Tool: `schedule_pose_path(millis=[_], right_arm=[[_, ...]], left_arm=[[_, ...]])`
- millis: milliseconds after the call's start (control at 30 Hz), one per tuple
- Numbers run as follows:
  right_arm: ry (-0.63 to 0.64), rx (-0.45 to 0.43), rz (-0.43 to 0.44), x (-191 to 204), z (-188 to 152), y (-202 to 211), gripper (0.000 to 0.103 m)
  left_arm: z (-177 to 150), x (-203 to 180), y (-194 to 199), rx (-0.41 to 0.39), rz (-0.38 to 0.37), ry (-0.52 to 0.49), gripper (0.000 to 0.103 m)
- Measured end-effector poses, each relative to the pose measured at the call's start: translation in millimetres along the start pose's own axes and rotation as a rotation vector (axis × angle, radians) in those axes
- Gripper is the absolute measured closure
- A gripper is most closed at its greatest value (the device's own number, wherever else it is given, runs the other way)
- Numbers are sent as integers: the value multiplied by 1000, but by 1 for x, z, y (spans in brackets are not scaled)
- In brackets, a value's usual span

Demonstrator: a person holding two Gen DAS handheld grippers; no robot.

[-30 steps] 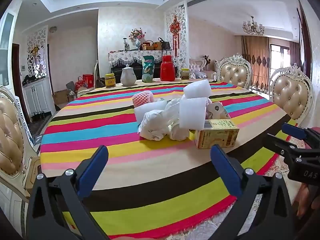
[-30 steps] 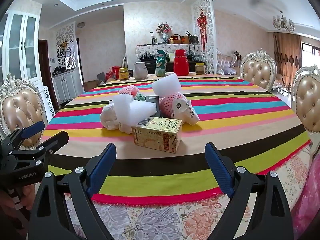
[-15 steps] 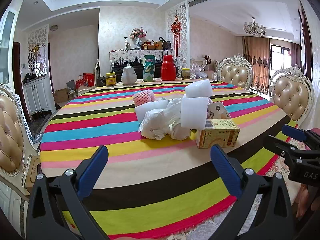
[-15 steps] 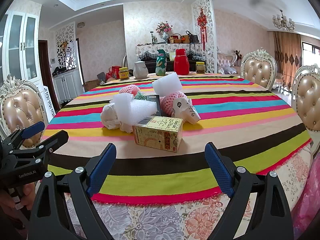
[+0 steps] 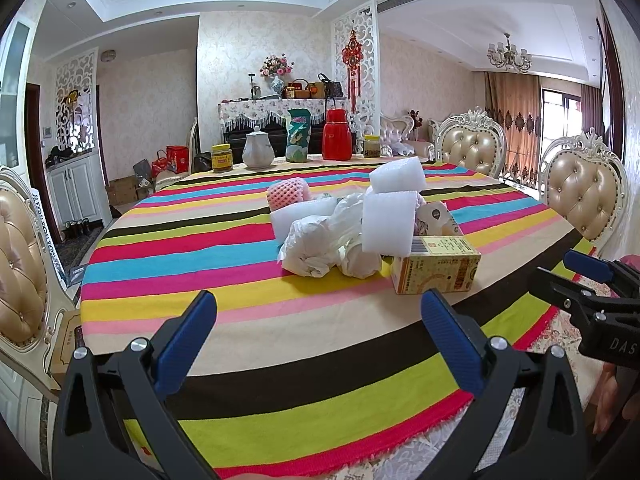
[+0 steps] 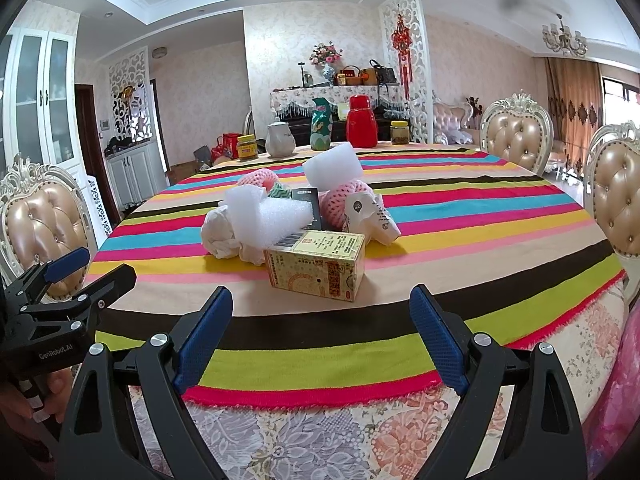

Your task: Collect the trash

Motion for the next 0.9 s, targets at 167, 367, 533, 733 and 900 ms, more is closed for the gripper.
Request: schedule_pose_path(millis=[167, 367, 533, 733, 900], right_arm=[[-3, 1, 0, -1, 0, 0, 18], [-3, 0, 3, 0, 0, 1, 18], [-5, -1, 5, 0, 0, 1, 18], [-5, 1, 6, 0, 0, 1, 18], [-7, 1, 7, 2, 0, 1, 18]], left_arm=[[0, 0, 0, -1, -1, 1, 4], [-1, 0, 0, 0, -1, 1, 4], [-1, 0, 0, 1, -2, 1, 4], [0, 0, 0, 0, 0, 1, 4], [-1, 0, 1, 2, -2, 1, 4]])
Point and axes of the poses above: each gripper's, at about its wrist camera, not at the fingertips, and y roughly against the way its jaws point, x to its left, z to its top, the point moved 10 cm from there along -y, roughly the way its jaws point, and after that the axes turned 6 degrees about -y, right-handed, at the moved point
